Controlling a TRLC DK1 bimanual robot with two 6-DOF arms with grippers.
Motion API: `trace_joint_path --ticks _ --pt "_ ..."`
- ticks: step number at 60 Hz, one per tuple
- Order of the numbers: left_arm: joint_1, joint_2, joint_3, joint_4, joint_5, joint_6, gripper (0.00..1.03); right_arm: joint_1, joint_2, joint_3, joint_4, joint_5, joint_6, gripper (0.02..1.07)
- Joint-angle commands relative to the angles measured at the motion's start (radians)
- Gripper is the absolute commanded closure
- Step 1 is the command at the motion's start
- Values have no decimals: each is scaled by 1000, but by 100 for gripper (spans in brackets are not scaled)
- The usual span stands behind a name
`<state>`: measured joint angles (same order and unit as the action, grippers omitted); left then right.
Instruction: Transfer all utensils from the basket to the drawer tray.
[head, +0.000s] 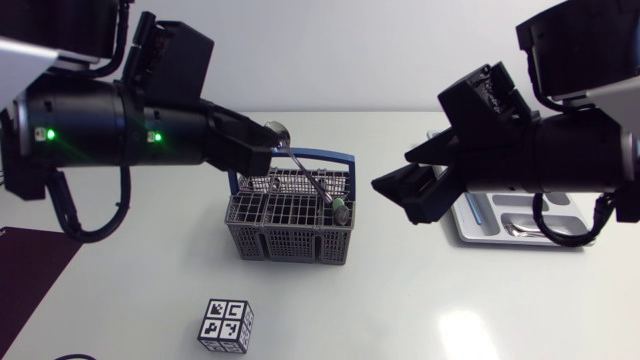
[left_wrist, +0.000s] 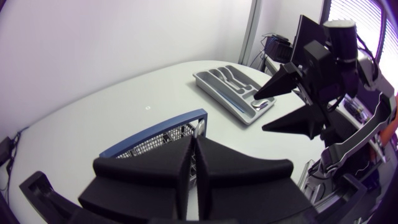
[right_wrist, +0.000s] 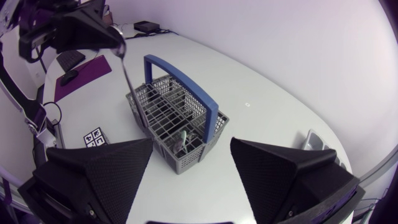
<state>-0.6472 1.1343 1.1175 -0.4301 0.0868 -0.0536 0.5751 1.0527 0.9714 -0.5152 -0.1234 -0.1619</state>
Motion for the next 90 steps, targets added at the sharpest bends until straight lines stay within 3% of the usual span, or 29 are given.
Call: trace_joint_path --ticks 1,9,18,26,32,43,48,61,75,84,90 --pt "38 62 65 -41 65 -78 100 37 -7 7 14 1 -16 18" --pt "47 139 120 -96 131 -106 100 85 15 13 27 8 -28 18" --pt "69 205 177 -150 223 -130 100 120 52 24 52 14 -39 30" --pt "83 246 211 -182 298 -146 100 158 105 47 63 41 -62 31" --pt "83 260 229 -199 306 -146 100 180 139 76 63 56 -70 31" --pt "83 269 248 -220 332 -146 100 198 194 121 87 85 -85 48" --pt "86 269 248 -222 338 -146 100 203 216 130 87 87 -87 48" --pt "92 266 257 -236 358 -146 100 216 234 138 89 108 -93 64" --pt "92 263 254 -236 367 -146 100 218 248 138 89 107 -102 92" --pt "96 252 254 -233 367 -146 100 223 245 130 89 94 -105 100" --pt "104 249 258 -233 376 -147 94 223 239 124 84 84 -103 102"
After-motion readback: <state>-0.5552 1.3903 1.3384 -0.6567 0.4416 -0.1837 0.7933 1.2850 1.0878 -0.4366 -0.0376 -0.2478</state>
